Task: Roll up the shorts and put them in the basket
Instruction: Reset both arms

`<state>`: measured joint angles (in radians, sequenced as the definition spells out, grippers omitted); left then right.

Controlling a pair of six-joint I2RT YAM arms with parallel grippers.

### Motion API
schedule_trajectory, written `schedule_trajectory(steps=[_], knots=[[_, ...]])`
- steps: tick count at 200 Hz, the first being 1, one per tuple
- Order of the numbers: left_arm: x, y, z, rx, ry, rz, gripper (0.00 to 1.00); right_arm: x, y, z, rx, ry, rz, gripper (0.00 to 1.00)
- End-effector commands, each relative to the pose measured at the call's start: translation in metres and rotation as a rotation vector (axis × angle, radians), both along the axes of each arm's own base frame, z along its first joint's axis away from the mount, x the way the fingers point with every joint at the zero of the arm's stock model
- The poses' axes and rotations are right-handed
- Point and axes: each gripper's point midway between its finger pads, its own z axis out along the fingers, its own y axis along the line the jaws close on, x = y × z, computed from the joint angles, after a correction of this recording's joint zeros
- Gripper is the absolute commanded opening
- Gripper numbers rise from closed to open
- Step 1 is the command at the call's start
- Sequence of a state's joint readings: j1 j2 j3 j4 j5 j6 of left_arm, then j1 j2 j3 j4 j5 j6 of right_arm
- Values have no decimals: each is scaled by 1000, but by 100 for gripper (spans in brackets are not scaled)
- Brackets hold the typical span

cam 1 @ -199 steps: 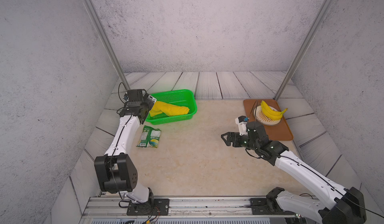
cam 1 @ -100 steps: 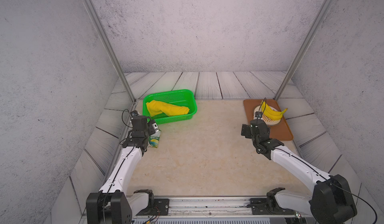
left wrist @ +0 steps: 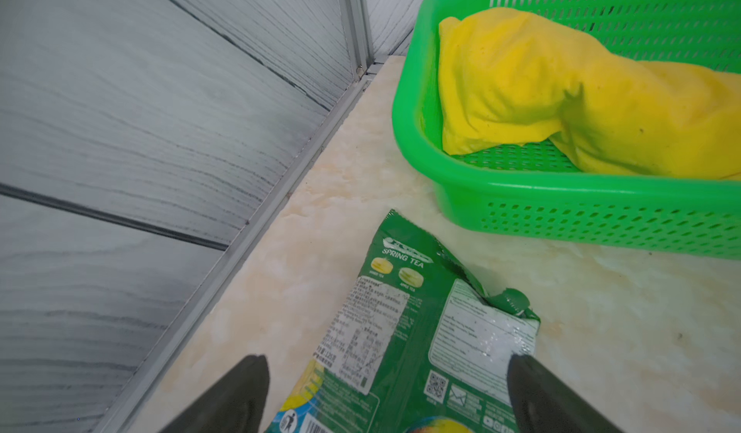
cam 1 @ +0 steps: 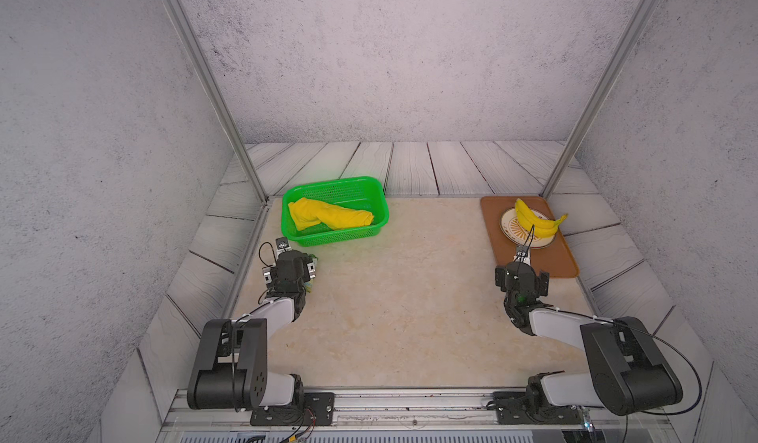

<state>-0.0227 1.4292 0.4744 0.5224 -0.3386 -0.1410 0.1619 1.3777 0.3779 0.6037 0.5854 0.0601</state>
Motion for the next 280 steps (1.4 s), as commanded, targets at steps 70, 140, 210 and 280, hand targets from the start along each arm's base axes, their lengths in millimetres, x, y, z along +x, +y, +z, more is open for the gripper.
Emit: schedule_trajectory(steps=[70,140,210,280], knots=[[21,-21,7,57,-111,-108,98,38,12,-4,98,-84,118,99],[20,-21,6,54,-108,-107,98,38,12,-5,109,-68,115,99],[15,-7,8,26,-126,-31,98,38,9,-5,115,-69,99,99],[19,-12,6,28,-109,-70,98,38,9,-5,121,-67,97,99]])
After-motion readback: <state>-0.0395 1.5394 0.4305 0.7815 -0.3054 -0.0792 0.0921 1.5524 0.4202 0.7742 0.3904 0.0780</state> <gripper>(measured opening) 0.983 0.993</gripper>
